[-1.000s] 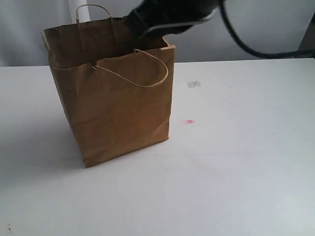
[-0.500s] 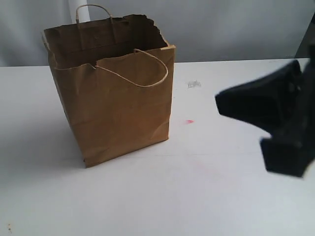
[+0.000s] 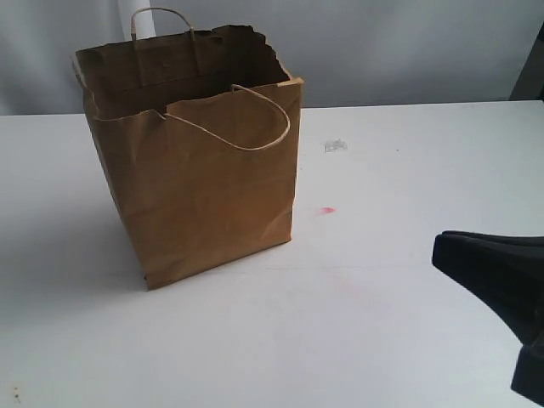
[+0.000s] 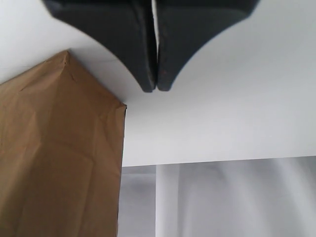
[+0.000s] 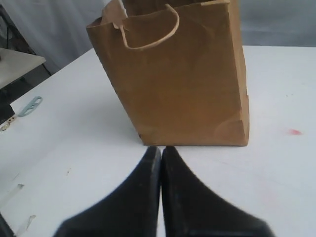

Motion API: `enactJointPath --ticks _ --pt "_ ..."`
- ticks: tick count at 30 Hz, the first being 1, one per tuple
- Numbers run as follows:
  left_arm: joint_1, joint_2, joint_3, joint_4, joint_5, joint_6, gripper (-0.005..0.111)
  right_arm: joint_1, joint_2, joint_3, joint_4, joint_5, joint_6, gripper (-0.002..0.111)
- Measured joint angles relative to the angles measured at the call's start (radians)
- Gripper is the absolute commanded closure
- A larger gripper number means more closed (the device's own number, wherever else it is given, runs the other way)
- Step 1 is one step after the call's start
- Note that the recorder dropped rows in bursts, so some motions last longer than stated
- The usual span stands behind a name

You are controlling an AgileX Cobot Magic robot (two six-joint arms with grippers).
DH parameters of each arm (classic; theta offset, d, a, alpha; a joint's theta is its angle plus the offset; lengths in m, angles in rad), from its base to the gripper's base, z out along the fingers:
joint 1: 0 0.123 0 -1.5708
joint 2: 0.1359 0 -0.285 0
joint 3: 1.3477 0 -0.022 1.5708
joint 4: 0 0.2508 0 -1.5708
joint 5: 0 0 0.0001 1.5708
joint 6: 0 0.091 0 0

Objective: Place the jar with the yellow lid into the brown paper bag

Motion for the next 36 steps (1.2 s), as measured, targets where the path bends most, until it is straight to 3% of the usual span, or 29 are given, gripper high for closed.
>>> enactJointPath --ticks 18,24,36 --pt "0.0 0.0 0.0 0.0 0.0 0.0 0.106 0.0 0.0 0.008 0.011 -0.009 -0.001 0.108" --pt "0.0 0.0 0.0 0.0 0.0 0.0 0.106 -0.037 -0.071 0.021 -0.15 -0.053 -0.039 0.108" --pt "0.0 0.0 0.0 0.0 0.0 0.0 0.106 -0.201 -0.384 0.354 -0.246 -0.38 -0.042 0.108"
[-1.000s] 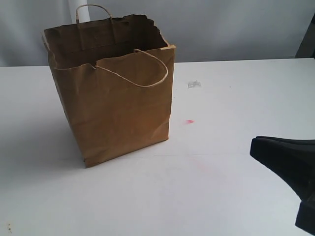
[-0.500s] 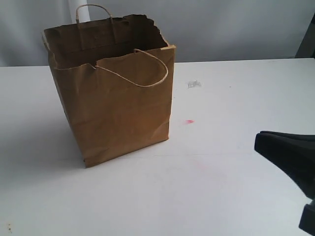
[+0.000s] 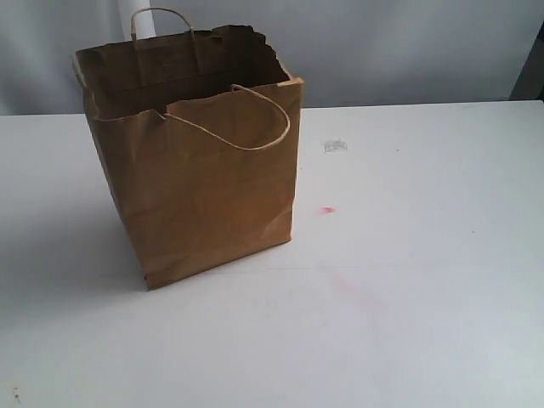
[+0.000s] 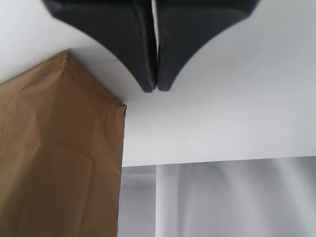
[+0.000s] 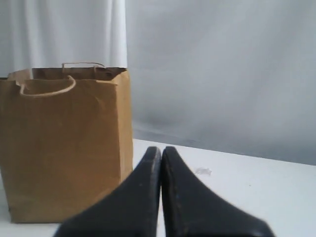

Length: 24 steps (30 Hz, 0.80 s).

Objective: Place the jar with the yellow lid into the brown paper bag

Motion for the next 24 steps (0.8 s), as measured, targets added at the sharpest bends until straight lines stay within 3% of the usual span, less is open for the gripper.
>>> enactJointPath --ticks 11,24 --pt "0.0 0.0 0.0 0.0 0.0 0.0 0.106 -0.029 -0.202 0.03 0.0 0.096 0.002 0.108" --pt "0.0 0.0 0.0 0.0 0.0 0.0 0.106 -0.029 -0.207 0.03 0.0 0.119 0.002 0.108"
